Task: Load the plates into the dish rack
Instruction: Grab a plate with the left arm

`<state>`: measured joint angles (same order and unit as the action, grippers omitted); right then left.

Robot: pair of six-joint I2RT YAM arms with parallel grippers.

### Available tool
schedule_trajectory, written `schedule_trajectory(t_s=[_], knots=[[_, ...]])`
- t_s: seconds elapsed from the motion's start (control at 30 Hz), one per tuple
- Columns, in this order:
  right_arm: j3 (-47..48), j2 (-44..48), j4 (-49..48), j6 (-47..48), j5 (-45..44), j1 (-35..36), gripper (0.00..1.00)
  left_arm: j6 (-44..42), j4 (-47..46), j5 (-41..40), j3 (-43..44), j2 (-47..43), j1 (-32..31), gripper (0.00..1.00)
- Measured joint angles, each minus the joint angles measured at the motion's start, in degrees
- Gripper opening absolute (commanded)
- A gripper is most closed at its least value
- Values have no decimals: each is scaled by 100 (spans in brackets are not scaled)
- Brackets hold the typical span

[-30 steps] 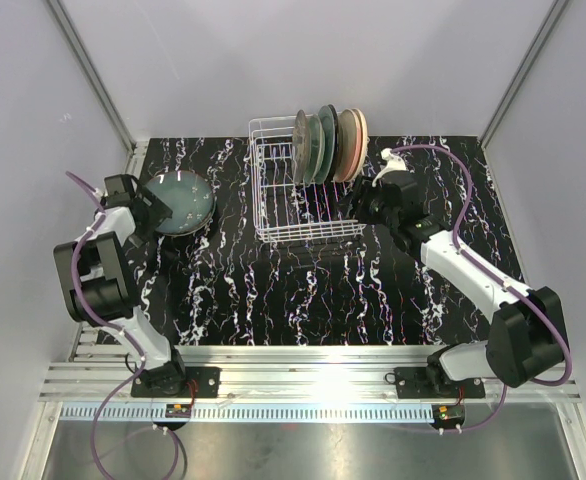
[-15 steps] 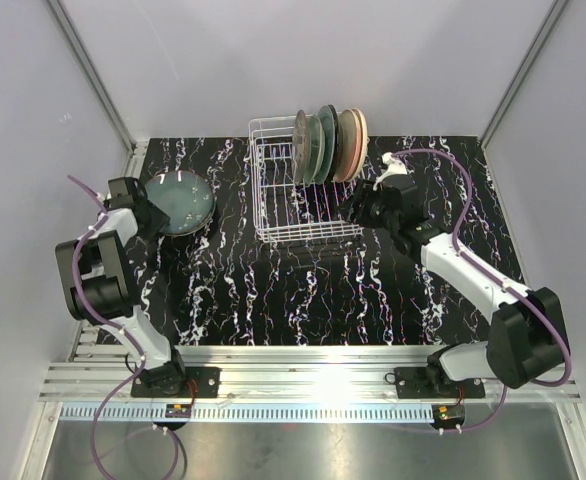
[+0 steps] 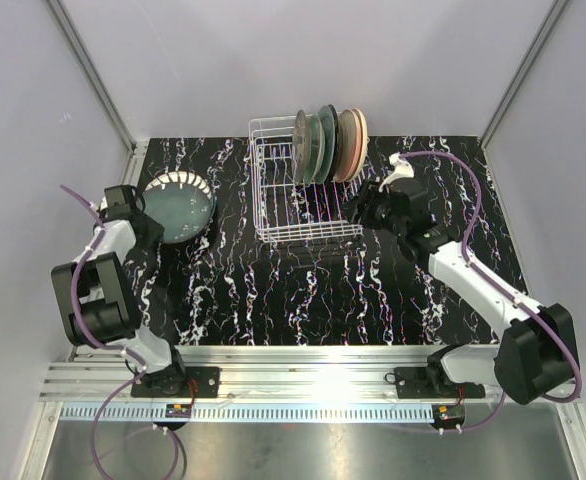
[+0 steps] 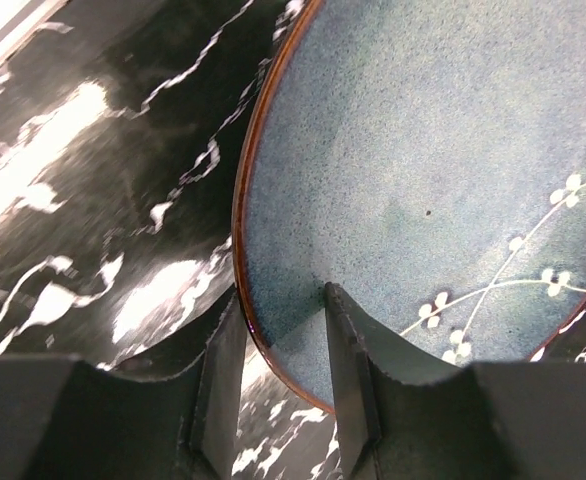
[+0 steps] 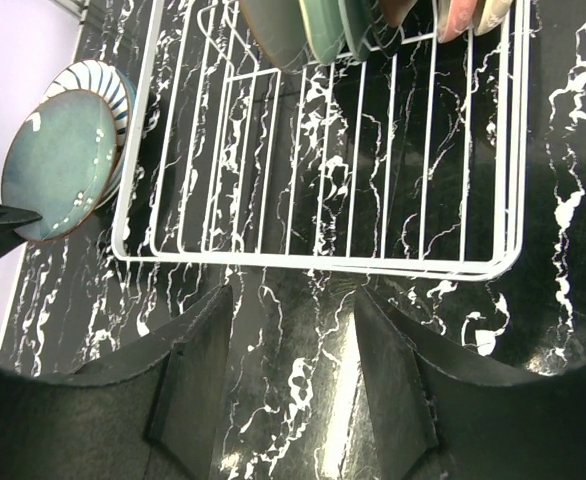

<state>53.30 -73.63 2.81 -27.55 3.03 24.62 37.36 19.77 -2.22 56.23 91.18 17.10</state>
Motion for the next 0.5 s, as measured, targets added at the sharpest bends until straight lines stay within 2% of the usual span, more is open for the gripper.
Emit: schedule_trajectory(t_s=[0.07,0.27,0.4,0.5], knots=[[-24,52,4,-17,50,0,59,-2,90,-37,-55,-160,7,12],[-50,219,20,-70,114,0,59,-39,442,-190,-175,-780,37,7],[-50,280,28,-79,114,0,59,31,468,-308,-236,-1318,103,0],[-50,280,66,-79,111,0,59,125,391,-407,-236,-1644,131,0]])
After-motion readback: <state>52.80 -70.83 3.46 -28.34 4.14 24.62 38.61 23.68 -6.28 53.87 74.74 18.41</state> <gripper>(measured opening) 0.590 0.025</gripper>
